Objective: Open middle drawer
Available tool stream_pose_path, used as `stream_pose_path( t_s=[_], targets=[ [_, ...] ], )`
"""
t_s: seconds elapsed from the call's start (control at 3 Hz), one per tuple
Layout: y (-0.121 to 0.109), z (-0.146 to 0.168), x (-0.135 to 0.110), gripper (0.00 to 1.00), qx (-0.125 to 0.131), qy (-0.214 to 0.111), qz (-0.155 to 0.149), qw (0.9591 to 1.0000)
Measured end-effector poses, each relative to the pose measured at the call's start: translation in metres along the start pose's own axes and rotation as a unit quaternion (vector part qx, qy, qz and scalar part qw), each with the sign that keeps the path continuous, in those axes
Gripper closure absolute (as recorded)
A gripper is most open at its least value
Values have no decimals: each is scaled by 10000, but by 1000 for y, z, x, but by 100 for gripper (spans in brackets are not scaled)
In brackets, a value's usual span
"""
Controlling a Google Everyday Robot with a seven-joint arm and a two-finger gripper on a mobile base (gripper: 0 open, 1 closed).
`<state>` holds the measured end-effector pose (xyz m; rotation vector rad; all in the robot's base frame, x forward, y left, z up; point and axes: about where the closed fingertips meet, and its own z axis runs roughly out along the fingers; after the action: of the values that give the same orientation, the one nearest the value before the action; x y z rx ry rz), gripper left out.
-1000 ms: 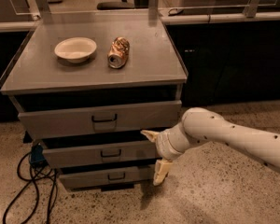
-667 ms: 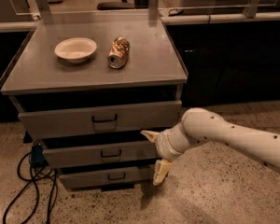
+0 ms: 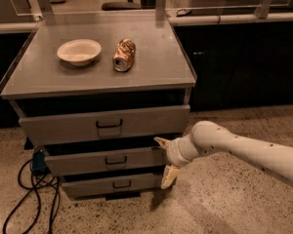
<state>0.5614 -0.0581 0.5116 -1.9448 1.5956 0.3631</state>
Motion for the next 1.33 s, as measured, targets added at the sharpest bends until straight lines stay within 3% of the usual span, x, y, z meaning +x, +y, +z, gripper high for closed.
stream_pose_path(
  t_s=[0.33,0.67,1.33],
  targets=[
    [-12,14,21,0,253,20,162,9995],
    [-19,25,24,0,336,190,226,9990],
    [-17,71,22,0,-21,450,312,9985]
  ],
)
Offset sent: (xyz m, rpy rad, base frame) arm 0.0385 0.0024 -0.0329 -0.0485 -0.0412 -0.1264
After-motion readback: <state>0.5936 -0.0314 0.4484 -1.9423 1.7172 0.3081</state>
